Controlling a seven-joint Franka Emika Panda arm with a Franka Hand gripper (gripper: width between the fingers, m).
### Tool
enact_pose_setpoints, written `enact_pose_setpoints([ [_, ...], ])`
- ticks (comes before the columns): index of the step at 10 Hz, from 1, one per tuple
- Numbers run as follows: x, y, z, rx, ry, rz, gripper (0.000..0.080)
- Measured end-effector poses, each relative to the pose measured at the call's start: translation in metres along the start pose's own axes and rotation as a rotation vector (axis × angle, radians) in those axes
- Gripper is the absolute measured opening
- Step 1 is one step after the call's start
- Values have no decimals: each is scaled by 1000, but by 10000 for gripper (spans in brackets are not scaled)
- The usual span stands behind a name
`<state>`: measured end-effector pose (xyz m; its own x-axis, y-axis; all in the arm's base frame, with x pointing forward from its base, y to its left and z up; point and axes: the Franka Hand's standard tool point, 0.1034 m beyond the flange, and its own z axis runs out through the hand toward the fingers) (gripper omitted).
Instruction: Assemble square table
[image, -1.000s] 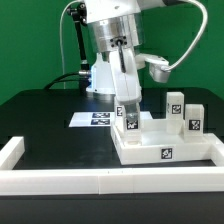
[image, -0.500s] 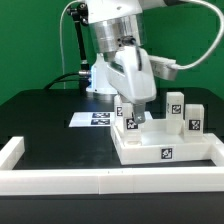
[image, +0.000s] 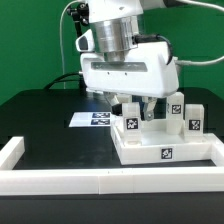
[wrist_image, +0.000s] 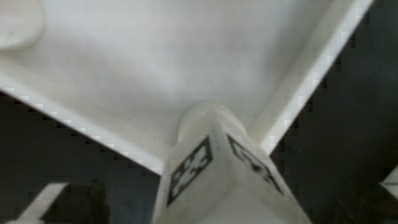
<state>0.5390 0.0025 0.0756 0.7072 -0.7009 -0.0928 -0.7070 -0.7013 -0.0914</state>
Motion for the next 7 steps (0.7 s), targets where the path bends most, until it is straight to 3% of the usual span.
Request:
enact_pose_setpoints([
  [3,-2,-1,0,-26,9,-234,649],
  [7,0,0,0,-26,15,-467,649],
])
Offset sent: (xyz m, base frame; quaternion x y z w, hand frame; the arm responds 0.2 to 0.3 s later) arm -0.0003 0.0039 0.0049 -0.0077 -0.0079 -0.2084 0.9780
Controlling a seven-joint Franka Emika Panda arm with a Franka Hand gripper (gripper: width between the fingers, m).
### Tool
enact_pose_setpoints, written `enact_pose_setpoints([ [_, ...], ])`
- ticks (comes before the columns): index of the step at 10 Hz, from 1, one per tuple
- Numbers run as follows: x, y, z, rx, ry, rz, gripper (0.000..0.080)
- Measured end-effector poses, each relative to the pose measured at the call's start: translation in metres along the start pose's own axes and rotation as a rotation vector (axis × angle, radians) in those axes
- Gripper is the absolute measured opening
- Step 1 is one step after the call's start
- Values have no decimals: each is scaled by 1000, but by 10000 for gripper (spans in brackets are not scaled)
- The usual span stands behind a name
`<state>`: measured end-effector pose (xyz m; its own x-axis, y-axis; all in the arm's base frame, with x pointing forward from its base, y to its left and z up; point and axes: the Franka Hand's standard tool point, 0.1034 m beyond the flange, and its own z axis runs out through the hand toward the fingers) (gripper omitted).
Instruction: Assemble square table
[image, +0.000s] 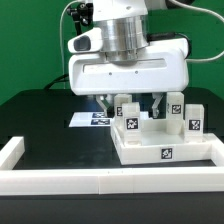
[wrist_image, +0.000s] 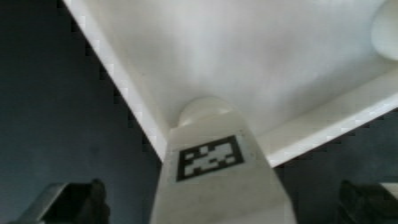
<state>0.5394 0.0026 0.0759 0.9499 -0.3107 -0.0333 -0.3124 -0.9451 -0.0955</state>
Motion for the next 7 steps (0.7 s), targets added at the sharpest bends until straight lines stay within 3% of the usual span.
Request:
enact_pose_setpoints([
  [5,1,0,1,-6,19,-248,649],
  [7,1,0,1,-6,19,-241,408],
])
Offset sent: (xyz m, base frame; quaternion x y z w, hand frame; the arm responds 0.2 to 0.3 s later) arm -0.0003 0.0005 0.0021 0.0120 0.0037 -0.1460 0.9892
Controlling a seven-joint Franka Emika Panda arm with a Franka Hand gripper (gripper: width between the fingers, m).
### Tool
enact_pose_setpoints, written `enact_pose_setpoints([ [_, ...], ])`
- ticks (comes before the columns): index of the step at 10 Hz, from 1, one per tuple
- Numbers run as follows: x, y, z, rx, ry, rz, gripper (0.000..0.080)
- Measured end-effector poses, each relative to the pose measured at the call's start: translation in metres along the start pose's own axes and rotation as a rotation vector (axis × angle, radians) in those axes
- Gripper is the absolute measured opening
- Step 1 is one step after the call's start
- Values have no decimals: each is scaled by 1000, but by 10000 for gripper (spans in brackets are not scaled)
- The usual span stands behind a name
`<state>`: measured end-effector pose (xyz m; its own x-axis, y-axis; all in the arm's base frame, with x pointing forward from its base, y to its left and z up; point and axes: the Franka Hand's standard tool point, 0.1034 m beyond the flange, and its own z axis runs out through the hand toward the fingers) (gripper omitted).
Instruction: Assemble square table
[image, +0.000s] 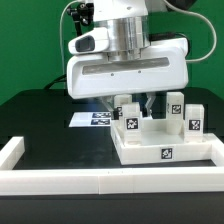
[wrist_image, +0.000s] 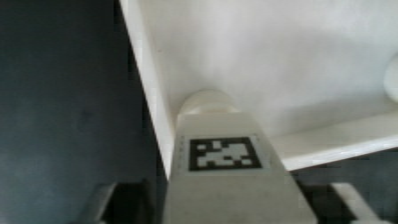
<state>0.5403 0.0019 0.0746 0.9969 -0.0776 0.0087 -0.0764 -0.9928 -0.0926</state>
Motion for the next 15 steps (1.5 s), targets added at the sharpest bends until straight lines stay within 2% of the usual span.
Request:
enact_pose_setpoints([
  [1,0,0,0,0,0,0,286],
  [4,0,0,0,3,0,78,289],
  [5,0,0,0,4,0,171,289],
  [7,0,3,0,24,1,419,289],
  [11,-1,-1,1,38,-8,827,290],
  [15,0,-6,3,36,-18,1218,290],
])
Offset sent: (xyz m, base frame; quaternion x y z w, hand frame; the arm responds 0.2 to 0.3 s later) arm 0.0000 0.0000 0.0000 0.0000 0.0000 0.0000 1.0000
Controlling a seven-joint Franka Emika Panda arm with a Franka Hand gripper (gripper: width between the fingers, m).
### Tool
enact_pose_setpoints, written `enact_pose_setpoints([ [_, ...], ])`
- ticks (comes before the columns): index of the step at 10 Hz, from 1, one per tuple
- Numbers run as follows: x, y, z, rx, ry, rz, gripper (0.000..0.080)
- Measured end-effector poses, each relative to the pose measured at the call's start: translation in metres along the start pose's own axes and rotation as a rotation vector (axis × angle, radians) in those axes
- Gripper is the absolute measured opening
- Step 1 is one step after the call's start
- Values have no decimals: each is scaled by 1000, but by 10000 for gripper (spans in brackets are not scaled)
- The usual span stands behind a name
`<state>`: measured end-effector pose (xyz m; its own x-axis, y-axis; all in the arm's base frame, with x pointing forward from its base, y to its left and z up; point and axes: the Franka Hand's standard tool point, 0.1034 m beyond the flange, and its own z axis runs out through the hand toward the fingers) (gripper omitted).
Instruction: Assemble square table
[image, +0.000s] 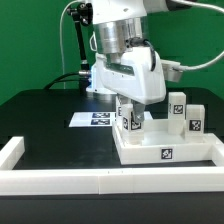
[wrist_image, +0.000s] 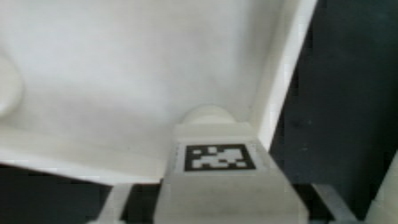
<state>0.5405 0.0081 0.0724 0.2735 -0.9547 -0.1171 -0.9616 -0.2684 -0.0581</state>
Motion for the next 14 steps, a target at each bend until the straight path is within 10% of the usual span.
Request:
enact_pose_setpoints([
  [5,-1,-3,1,7,-10,206,290],
  [7,1,-2,0,8,-9,94,621],
  [14,-5,-2,2,-37,22,-695,649],
])
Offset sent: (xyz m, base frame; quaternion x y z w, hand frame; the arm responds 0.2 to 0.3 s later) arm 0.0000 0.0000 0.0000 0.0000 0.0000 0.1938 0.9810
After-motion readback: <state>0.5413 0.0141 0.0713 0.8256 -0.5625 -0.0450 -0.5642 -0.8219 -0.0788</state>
